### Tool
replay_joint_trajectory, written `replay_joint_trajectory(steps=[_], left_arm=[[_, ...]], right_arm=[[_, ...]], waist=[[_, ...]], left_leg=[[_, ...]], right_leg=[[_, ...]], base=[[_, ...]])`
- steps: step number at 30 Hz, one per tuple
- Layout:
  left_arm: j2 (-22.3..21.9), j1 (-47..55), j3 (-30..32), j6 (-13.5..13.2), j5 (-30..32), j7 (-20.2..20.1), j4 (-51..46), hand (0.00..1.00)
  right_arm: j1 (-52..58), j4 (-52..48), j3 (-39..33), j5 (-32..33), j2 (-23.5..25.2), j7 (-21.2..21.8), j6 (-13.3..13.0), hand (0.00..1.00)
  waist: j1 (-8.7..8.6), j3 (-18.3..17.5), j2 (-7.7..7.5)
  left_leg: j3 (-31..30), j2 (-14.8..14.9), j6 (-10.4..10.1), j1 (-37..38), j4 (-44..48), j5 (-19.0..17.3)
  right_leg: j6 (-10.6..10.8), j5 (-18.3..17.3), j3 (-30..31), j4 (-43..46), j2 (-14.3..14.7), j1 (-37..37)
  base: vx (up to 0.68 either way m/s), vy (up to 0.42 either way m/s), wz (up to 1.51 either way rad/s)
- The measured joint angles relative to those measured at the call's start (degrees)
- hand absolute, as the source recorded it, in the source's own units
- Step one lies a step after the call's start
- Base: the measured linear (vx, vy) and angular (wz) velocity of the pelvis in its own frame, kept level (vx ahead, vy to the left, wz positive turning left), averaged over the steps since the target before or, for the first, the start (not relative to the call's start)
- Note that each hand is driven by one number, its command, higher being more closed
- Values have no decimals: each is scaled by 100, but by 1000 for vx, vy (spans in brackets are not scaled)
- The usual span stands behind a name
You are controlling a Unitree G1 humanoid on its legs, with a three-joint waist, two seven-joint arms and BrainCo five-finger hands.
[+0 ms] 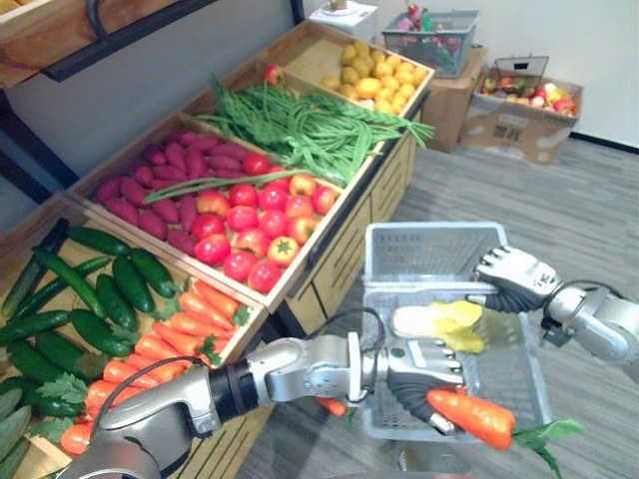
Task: Pick vegetable in the basket
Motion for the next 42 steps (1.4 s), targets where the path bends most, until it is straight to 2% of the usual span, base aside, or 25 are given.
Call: replay_joint_trajectory(steps=[5, 9, 10, 13, 18, 26, 32, 36, 39, 42], left_arm=[[-446, 0, 0, 51, 159, 18, 500, 100], [-846, -1, 2, 221, 249, 21, 1058, 100], [-922, -1, 7, 249, 336, 25, 1224, 0], [-1091, -2, 10, 308, 454, 24, 1522, 0], [-1327, -2, 40, 482, 678, 4, 2079, 0], [-1501, -83, 277, 533, 882, -5, 2551, 0], [-1569, -224, 281, 542, 880, -14, 2573, 0], [-1560, -297, 290, 529, 863, -12, 2469, 0], [-1527, -347, 301, 510, 815, 25, 2008, 0], [-1506, -373, 301, 399, 727, 85, 1201, 0]], right_arm=[[-7, -84, 1, 0, 283, 0, 13, 100], [-8, -92, 1, 0, 393, 0, 128, 100], [-8, -92, 1, 0, 449, 1, 159, 100], [-8, -92, 1, 0, 509, 1, 192, 100], [-8, -91, 0, 0, 610, 6, 201, 100], [-5, -87, -8, 222, 695, 129, 214, 100], [13, 68, -22, 224, 717, 189, 304, 100], [145, 311, -203, 223, 842, 225, 321, 100], [383, 758, -573, 222, 1196, 227, 398, 100], [703, 1217, -999, 217, 1614, 224, 584, 100]], waist=[[6, -17, -36], [5, -73, -137], [4, -98, -173], [3, -135, -231], [8, -142, -238], [23, -146, -234], [61, -168, -244], [125, -200, -266], [188, -220, -296], [316, -224, -303]], left_leg=[[-5, -8, 1, 2, 10, -15], [-20, -6, 2, 2, 16, -15], [-21, -6, 2, 1, 18, -15], [-31, -8, 11, 0, 30, -22], [-121, -11, 15, 5, 44, -38], [-157, 15, 29, -37, 103, -47], [-453, 16, 85, -195, 148, -76], [-731, 33, 130, -358, 208, -99], [-1013, 41, 184, -516, 225, -107], [-1356, 39, 259, -701, 284, -129]], right_leg=[[4, 2, -1, 6, -13, 3], [16, 12, -2, 7, -14, 1], [6, 23, -1, 7, -15, 1], [10, 29, 0, 7, -23, 7], [17, 34, -15, -2, -43, 58], [15, 101, -59, -83, -85, 68], [16, 100, -288, -97, -220, 86], [16, 100, -517, -123, -345, 97], [16, 99, -778, -171, -468, 171], [18, 96, -1106, -181, -615, 200]], base=[[-44, -25, 1], [-18, -13, 0], [0, 0, 0], [-22, -11, 1], [-39, -18, 4], [-38, -23, 3], [-57, -27, 21], [-69, -37, 35], [-63, -44, 52], [-63, -30, 54]])
